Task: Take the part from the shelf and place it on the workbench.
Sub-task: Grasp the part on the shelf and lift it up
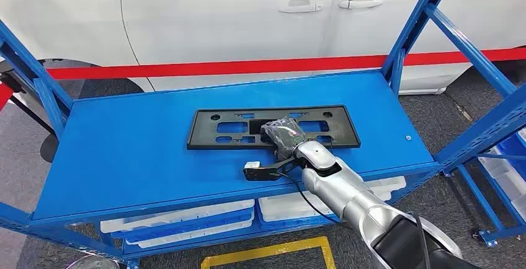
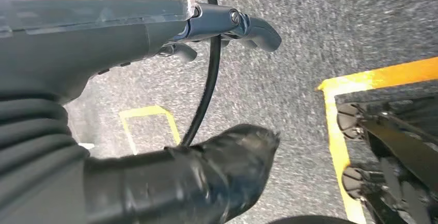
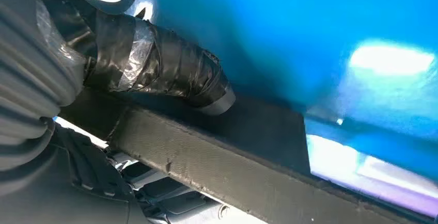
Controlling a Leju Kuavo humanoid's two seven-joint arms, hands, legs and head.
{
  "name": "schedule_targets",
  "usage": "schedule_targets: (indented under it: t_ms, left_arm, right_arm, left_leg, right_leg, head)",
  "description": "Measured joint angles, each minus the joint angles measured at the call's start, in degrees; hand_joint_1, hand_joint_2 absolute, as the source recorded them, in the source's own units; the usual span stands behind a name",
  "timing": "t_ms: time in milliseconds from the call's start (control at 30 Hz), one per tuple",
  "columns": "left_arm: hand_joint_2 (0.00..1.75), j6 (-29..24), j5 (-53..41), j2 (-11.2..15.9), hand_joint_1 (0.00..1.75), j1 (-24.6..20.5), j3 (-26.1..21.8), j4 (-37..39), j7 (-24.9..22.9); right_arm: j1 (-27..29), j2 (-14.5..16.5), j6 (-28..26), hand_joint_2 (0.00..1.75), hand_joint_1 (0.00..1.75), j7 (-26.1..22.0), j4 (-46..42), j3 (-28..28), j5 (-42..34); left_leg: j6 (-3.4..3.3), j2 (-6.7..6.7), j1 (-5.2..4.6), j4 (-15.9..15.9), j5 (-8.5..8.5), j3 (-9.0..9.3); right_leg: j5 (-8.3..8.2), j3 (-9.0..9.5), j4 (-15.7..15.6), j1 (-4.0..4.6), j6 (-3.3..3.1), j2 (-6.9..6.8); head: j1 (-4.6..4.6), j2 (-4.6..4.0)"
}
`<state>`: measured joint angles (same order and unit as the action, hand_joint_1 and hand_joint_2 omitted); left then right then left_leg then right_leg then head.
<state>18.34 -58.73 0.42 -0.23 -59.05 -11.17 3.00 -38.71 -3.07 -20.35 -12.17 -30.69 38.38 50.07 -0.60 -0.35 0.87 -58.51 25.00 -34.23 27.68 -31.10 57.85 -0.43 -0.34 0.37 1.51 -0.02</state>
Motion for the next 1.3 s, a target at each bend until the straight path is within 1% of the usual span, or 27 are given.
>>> schedule_targets:
  t_ms: [200, 333, 600, 733, 833, 933, 1000, 1033, 1067, 1133, 1167, 1200, 1233, 1267, 1300]
  left_arm:
    - [1.75, -0.33, 0.00, -0.06, 0.00, 0.01, -0.36, 0.00, 0.38]
    - [0.00, -0.39, 0.00, -0.07, 0.00, 0.08, -0.42, 0.00, 0.45]
    - [0.00, -0.62, 0.13, -0.10, 0.00, 0.16, -1.31, 0.00, 0.39]
    - [0.00, -1.63, 0.03, -0.11, 0.00, 0.19, -1.50, 0.00, -0.04]
    - [0.00, -3.41, 1.07, -0.11, 0.00, 0.24, -2.37, 0.00, -0.08]
    - [0.00, -3.71, 2.00, -0.11, 0.00, 0.37, -3.59, -0.02, 0.60]
    - [0.00, -3.39, 1.84, -0.10, 0.00, 0.53, -4.20, -0.03, 0.83]
    - [0.00, -3.37, 1.54, -0.07, 0.00, 0.61, -4.41, -0.04, 0.65]
    - [0.00, -3.49, 1.16, -0.01, 0.00, 0.67, -4.52, -0.05, 0.32]
    - [0.00, -3.83, 0.37, 0.16, 0.00, 0.69, -4.60, -0.06, -0.51]
    - [0.00, -3.99, 0.08, 0.21, 0.00, 0.68, -4.61, -0.07, -0.88]
    - [0.00, -4.09, -0.10, 0.23, 0.00, 0.65, -4.62, -0.07, -1.12]
    - [0.00, -4.20, -0.20, 0.24, 0.00, 0.65, -4.64, -0.07, -1.28]
    - [0.00, -4.27, -0.24, 0.24, 0.00, 0.64, -4.67, -0.07, -1.37]
    - [0.00, -4.30, -0.26, 0.24, 0.00, 0.62, -4.69, -0.07, -1.42]
  right_arm:
    - [0.01, -0.08, -0.22, 1.75, 1.75, -0.08, -0.56, 0.00, 0.18]
    - [0.03, -0.11, -0.29, 1.75, 1.75, -0.13, -0.91, 0.00, 0.28]
    - [1.26, -1.08, 0.20, 1.75, 1.75, -1.16, -3.86, -0.03, 0.78]
    - [1.79, -1.41, 0.74, 1.75, 1.75, -1.70, -5.25, -0.04, 1.07]
    - [2.55, -1.45, 0.69, 1.75, 1.75, -1.91, -6.98, -0.04, 1.26]
    - [4.08, -1.79, 0.11, 1.75, 1.75, -1.58, -11.15, -0.04, 1.41]
    - [5.53, -2.78, -1.30, 1.75, 1.75, -1.47, -15.86, -0.05, 1.97]
    - [6.22, -3.51, -2.22, 1.75, 1.75, -1.53, -18.55, -0.08, 2.35]
    - [6.85, -4.31, -3.05, 1.75, 1.75, -1.65, -21.35, -0.17, 2.65]
    - [7.97, -6.13, -4.13, 1.75, 1.75, -2.24, -27.09, -0.84, 2.84]
    - [8.52, -7.14, -4.40, 1.75, 1.75, -2.68, -29.93, -1.47, 2.75]
    - [8.99, -8.16, -4.60, 1.75, 1.75, -3.26, -32.55, -2.25, 2.56]
    - [9.32, -9.05, -4.73, 1.75, 1.75, -3.87, -34.90, -3.04, 2.32]
    - [9.70, -9.88, -4.81, 1.75, 1.75, -4.49, -36.94, -3.79, 2.00]
    - [10.13, -10.55, -4.86, 1.75, 1.75, -5.15, -38.77, -4.41, 1.67]
  left_leg:
    - [-0.03, 0.00, 0.00, 0.00, 0.02, 0.14]
    - [-0.02, 0.00, 0.01, 0.00, 0.02, 0.21]
    - [-0.01, 0.00, 0.12, 0.02, 0.01, 0.25]
    - [-0.01, 0.00, 0.12, 0.02, 0.01, 0.24]
    - [0.00, 0.00, 0.12, 0.03, 0.01, 0.23]
    - [0.00, 0.00, 0.11, 0.03, 0.01, 0.22]
    - [0.00, 0.00, 0.10, 0.03, 0.01, 0.18]
    - [-0.10, -0.01, 0.03, -0.09, 0.07, 0.10]
    - [-0.36, -0.04, -0.05, -0.17, 0.06, 0.03]
    - [-1.15, -0.09, -0.21, 0.24, -0.28, 0.10]
    - [-1.54, -0.04, -0.08, 1.07, -0.78, 0.41]
    - [-1.79, 0.03, 0.05, 2.04, -1.28, 0.78]
    - [-1.99, 0.15, 0.19, 2.90, -1.76, 1.09]
    - [-2.12, 0.27, 0.31, 3.43, -2.07, 1.26]
    - [-2.20, 0.34, 0.30, 3.57, -2.20, 1.20]
  right_leg:
    - [0.04, 0.09, -0.02, 0.06, 0.14, 0.00]
    - [0.05, 0.14, -0.01, 0.14, 0.18, -0.02]
    - [0.07, 0.20, 0.03, 0.26, 0.18, -0.02]
    - [0.07, 0.21, 0.04, 0.26, 0.18, -0.02]
    - [0.07, 0.19, 0.05, 0.26, 0.18, -0.02]
    - [0.07, 0.15, 0.06, 0.26, 0.18, -0.02]
    - [0.07, 0.08, 0.06, 0.24, 0.19, -0.02]
    - [0.03, 0.06, -0.06, 0.10, 0.27, -0.02]
    - [-0.08, 0.05, -0.17, -0.05, 0.51, -0.02]
    - [-0.45, 0.20, -0.75, -0.28, 1.22, -0.03]
    - [-0.30, 0.25, -0.74, -0.29, 1.51, -0.07]
    - [0.28, 0.09, -0.30, -0.27, 1.67, -0.10]
    - [1.69, -0.67, 1.45, -0.26, 1.76, -0.11]
    - [3.77, -2.10, 4.65, -0.32, 1.78, -0.13]
    - [5.81, -3.88, 8.47, -0.36, 1.87, -0.12]
  head:
    - [0.00, 0.00]
    - [-0.01, 0.00]
    - [0.00, 0.00]
    - [-0.01, 0.00]
    - [0.00, 0.00]
    - [-0.01, 0.00]
    - [-0.02, 0.00]
    - [-0.02, 0.00]
    - [-0.02, 0.00]
    - [-0.02, 0.00]
    - [-0.02, 0.00]
    - [-0.01, 0.00]
    - [0.00, 0.00]
    - [0.00, 0.00]
    - [0.01, 0.00]
